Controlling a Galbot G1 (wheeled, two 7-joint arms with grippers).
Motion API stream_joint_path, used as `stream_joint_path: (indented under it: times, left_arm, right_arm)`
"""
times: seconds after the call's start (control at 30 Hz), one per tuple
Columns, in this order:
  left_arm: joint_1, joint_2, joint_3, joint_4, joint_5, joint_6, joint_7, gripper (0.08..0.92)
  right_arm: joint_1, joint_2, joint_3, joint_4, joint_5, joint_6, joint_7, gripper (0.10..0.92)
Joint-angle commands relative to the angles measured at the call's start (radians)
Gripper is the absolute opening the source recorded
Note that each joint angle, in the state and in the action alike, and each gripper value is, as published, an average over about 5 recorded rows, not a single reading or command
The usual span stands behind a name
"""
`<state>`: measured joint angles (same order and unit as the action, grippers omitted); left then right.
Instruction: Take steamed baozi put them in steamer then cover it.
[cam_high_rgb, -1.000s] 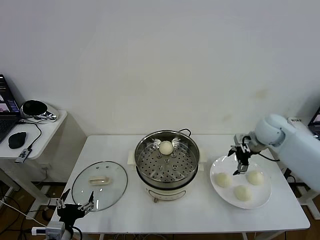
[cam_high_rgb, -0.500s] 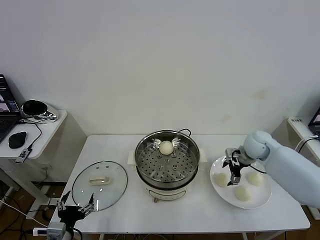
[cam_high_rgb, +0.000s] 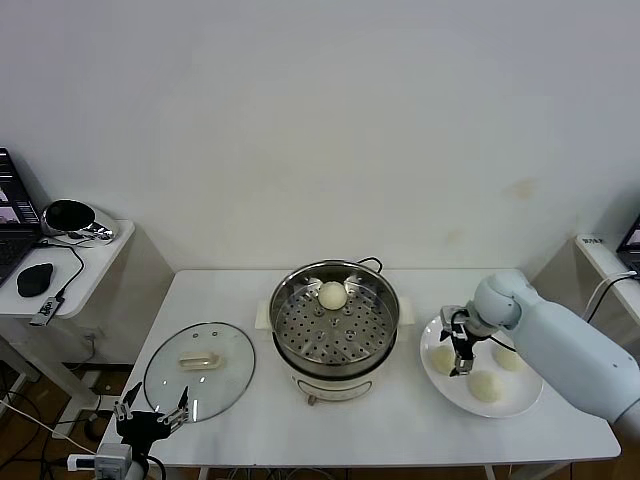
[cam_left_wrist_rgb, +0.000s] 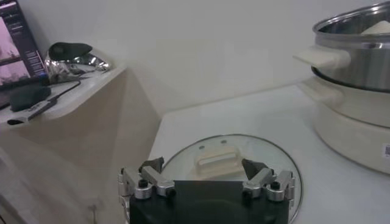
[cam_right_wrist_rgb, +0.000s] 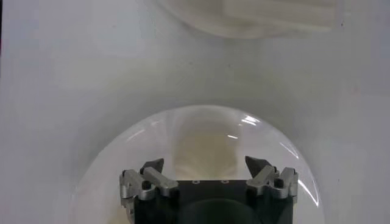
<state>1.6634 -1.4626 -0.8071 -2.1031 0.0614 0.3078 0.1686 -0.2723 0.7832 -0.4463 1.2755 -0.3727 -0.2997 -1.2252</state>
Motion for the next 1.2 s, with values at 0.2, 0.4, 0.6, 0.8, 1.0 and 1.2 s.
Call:
stream_joint_path:
  times: [0.2,0.4,0.6,0.8,1.0,1.2]
  left_arm:
    - [0.000,0.000,0.000,0.010,0.002,0.000,0.000,0.823]
    - [-0.002,0.000,-0.001,0.012,0.002,0.000,0.001,0.823]
    - [0.001,0.000,-0.002,0.013,0.002,0.000,0.001,0.823]
    - [0.000,-0.002,0.001,0.012,0.002,-0.001,0.000,0.823]
    - [0.001,0.000,0.001,0.014,0.002,-0.001,-0.001,0.823]
    - [0.001,0.000,0.004,0.016,0.001,-0.002,-0.001,0.823]
  right_arm:
    - [-0.001,0.026,0.012,-0.050,-0.031,0.009,-0.001,0.823]
    - [0.011,0.040,0.015,-0.069,-0.031,0.016,-0.013,0.823]
    - [0.011,0.045,0.011,-0.071,-0.031,0.018,-0.027,0.823]
    - [0.008,0.042,0.013,-0.068,-0.027,0.015,-0.024,0.753]
    - [0.006,0.038,0.013,-0.068,-0.020,0.012,-0.025,0.592]
    - [0.015,0.018,0.019,-0.055,-0.003,0.004,-0.030,0.540]
